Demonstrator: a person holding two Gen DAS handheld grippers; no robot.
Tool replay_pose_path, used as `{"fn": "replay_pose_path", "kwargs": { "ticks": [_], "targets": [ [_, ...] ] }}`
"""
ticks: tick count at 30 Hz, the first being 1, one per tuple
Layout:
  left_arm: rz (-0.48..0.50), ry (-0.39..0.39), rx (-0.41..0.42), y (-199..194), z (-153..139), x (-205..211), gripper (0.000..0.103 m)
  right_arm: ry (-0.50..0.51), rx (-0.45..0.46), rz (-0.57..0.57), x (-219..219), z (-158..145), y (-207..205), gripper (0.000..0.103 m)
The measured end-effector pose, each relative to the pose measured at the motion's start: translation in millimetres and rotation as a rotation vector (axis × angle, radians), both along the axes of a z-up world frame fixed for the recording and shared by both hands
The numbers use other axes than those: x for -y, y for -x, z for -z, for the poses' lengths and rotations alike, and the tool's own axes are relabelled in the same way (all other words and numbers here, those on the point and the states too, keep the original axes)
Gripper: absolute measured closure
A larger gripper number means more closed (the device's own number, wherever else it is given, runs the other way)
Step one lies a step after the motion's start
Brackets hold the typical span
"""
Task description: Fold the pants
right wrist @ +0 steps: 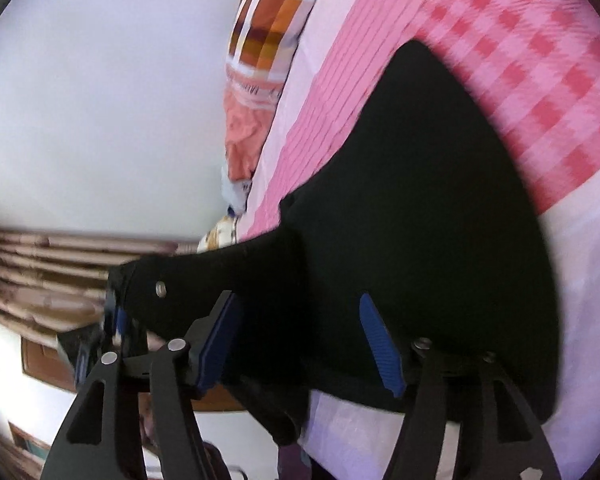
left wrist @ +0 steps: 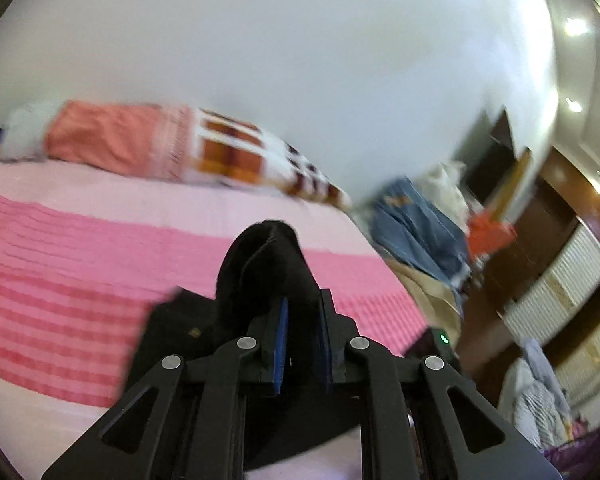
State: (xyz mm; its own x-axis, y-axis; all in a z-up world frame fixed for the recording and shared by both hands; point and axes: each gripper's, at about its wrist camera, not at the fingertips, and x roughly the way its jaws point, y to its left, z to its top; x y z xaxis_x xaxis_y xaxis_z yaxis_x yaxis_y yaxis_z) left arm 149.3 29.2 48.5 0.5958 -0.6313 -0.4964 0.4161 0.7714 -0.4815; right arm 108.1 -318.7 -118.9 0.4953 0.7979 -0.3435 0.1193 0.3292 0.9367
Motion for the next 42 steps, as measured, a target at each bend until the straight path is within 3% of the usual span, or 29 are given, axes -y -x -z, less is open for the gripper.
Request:
{"fn": "replay_pose_path", "kwargs": {
  "ticks": [4, 8, 11, 14, 17, 19, 22, 24, 26, 30, 32, 37, 39, 40, 41, 42],
  "targets": [
    [-0.013, -0.061, -0.008, -9, -7, -18, 0.088, 0.05, 0.055, -0.128, -42, -18, -4, 0.037],
    [0.084, -0.031, -0.091, -29, -3, -4, 0.088, 0.094, 0.134, -0.197, -72, -38, -3, 0.036],
    [0.221, -0.045, -0.114, -33, -4, 39, 0.088, 0.051, 0.106, -0.142, -58, -33, -4, 0.033],
    [0.441, -0.095, -0.161, -32, 0, 105, 0.088, 0.016, 0.045, -0.05, -28, -18, 8, 0.031],
    [0.506, -0.144, -0.075, -25, -17, 131, 0.088, 0.02, 0.008, 0.025, 5, -10, 28, 0.026],
    [0.484, -0.117, -0.017, -22, -36, 121, 0.08, 0.054, -0.005, 0.051, 20, -12, 42, 0.026],
    [0.342, -0.118, 0.045, -19, -57, 77, 0.06, 0.23, 0.017, 0.115, 39, -35, 64, 0.026],
    [0.261, -0.157, 0.05, -16, -56, 50, 0.039, 0.145, 0.053, 0.089, 43, -44, 72, 0.026],
    [0.157, -0.219, 0.038, -7, -44, 14, 0.037, 0.027, 0.081, -0.054, 28, -48, 72, 0.026],
    [0.054, -0.204, -0.114, 8, 2, -47, 0.037, 0.121, 0.04, -0.268, -36, -41, 57, 0.026],
    [0.009, -0.165, -0.196, 21, 26, -73, 0.037, 0.146, 0.005, -0.312, -60, -28, 47, 0.026],
    [-0.059, -0.084, -0.281, 49, 57, -106, 0.037, 0.124, -0.041, -0.39, -113, 4, 27, 0.026],
    [-0.064, -0.071, -0.297, 56, 65, -112, 0.037, 0.139, -0.053, -0.385, -126, 8, 20, 0.036],
    [-0.069, -0.069, -0.302, 59, 67, -115, 0.037, 0.127, -0.059, -0.381, -129, 8, 21, 0.066],
    [-0.074, -0.068, -0.306, 61, 69, -116, 0.037, 0.11, -0.066, -0.386, -132, 9, 23, 0.085],
    [-0.075, -0.065, -0.31, 61, 70, -118, 0.037, 0.13, -0.063, -0.38, -132, 8, 24, 0.089]
  ]
}}
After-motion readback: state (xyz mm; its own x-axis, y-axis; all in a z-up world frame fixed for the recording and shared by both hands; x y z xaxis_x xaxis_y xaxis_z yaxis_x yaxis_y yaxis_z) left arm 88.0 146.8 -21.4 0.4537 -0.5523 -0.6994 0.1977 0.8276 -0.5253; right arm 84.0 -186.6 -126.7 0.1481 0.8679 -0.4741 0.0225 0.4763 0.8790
